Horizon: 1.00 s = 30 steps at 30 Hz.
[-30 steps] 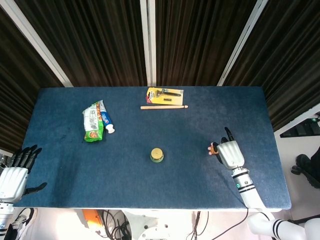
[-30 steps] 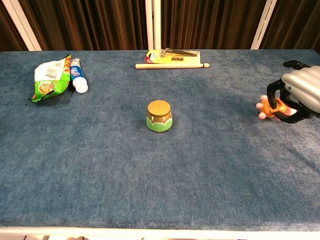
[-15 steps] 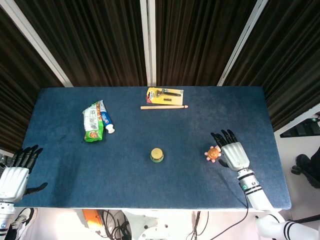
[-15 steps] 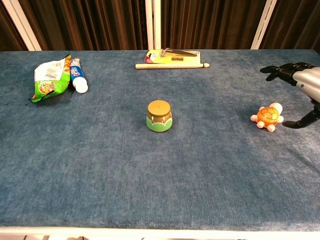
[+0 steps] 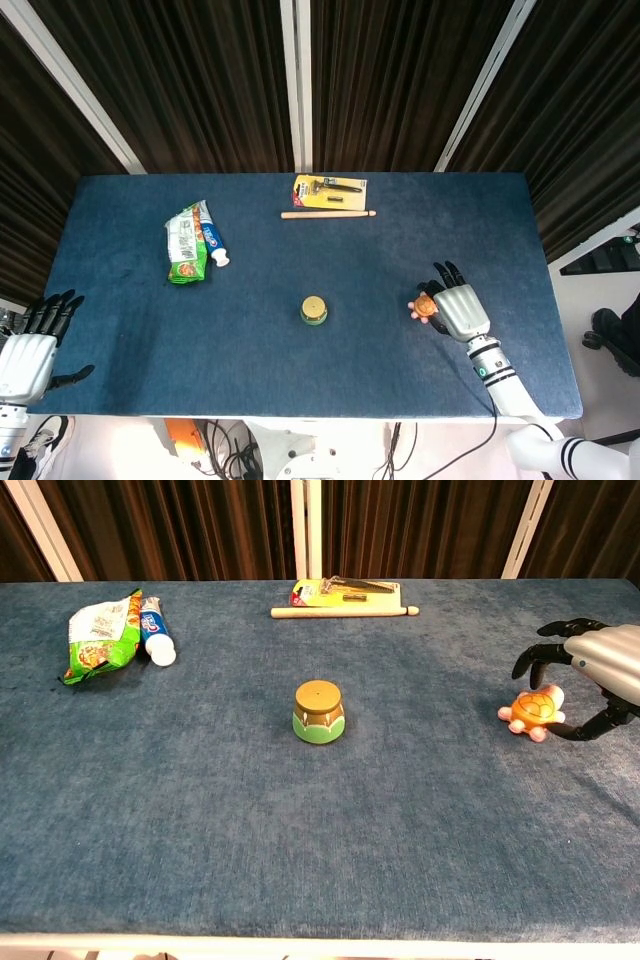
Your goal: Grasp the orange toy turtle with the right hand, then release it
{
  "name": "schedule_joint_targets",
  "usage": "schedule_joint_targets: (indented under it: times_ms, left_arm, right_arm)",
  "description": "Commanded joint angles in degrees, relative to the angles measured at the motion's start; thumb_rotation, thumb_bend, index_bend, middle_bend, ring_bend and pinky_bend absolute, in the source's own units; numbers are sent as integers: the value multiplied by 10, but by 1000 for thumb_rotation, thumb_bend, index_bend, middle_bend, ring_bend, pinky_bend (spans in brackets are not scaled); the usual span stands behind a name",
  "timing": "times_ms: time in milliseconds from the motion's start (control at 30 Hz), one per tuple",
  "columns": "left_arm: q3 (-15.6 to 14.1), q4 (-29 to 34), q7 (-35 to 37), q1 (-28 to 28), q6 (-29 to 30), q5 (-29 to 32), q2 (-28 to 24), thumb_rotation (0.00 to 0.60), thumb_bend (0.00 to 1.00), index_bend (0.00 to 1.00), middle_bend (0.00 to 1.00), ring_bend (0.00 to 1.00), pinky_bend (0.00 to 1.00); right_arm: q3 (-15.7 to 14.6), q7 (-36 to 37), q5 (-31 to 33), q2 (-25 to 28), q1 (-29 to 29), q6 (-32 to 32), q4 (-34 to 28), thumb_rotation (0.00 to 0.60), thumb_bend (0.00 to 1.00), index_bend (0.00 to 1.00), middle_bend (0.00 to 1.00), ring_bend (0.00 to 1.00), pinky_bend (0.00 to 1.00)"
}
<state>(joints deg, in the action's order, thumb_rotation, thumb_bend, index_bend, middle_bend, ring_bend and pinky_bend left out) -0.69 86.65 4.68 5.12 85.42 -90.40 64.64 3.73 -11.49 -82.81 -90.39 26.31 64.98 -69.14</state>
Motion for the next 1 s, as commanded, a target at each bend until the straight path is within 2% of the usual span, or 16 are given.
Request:
schedule_joint_targets:
  times_ms: [33,167,367,433,600,667,700,733,767,800,833,867,933,1000]
  left_arm:
    - [0,-1,1,0,0,0,0,600,22,62,0,0,0]
    - [0,-3,3,-1,1,0,0,600,23,62,0,0,0]
    - [0,-4,5,-1,3,0,0,600,23,62,0,0,0]
    - [0,-4,5,-1,3,-1,-1,600,22,62,0,0,0]
    - [1,-3,3,-1,3,-1,0,600,23,62,0,0,0]
    - [1,-3,2,-1,3,-2,0,600,23,62,0,0,0]
    - [1,-3,2,-1,3,-2,0,600,23,62,0,0,0]
    - [1,-2,2,-1,3,-2,0,600,23,62,0,0,0]
    - [0,-2,1,-1,3,-2,0,600,23,62,0,0,0]
    - [0,-2,1,-1,3,-2,0,600,23,62,0,0,0]
    - [0,-2,1,-1,3,-2,0,600,23,62,0,0,0]
    - [0,-2,1,0,2,-2,0,600,23,62,0,0,0]
    - [0,-2,1,0,2,-2,1,600,23,62,0,0,0]
    - [0,-2,0,0,2,-2,1,600,23,62,0,0,0]
  right_arm:
    - [1,-3,-1,-6,1,2,6,600,300,498,461,122,0]
    - [1,-15,0,-19,1,6,22,600,334,719,634,234,0]
    - [3,-21,1,-31,-1,13,35,600,441,971,870,399,0]
    - [3,-22,0,-35,-3,18,40,600,468,1000,914,428,0]
    - [4,-13,-7,-37,-5,30,45,600,473,1000,938,450,0]
    - [5,1,-10,-37,-7,39,46,600,432,993,930,446,0]
    - [4,5,-11,-35,-7,37,45,600,380,960,901,433,0]
    - [2,9,-11,-31,-7,34,43,600,288,886,835,399,0]
    - [0,12,-11,-25,-6,28,39,600,188,751,718,332,0]
    - [-1,13,-10,-21,-6,22,35,600,155,683,663,297,0]
    - [-3,11,-7,-16,-5,16,30,600,108,552,555,224,0]
    - [-4,9,-2,-10,-5,6,24,600,80,413,445,146,0]
    - [-5,4,6,-2,-4,-7,12,600,56,294,347,81,0]
    - [-6,-3,17,6,-3,-24,1,600,36,235,306,62,0]
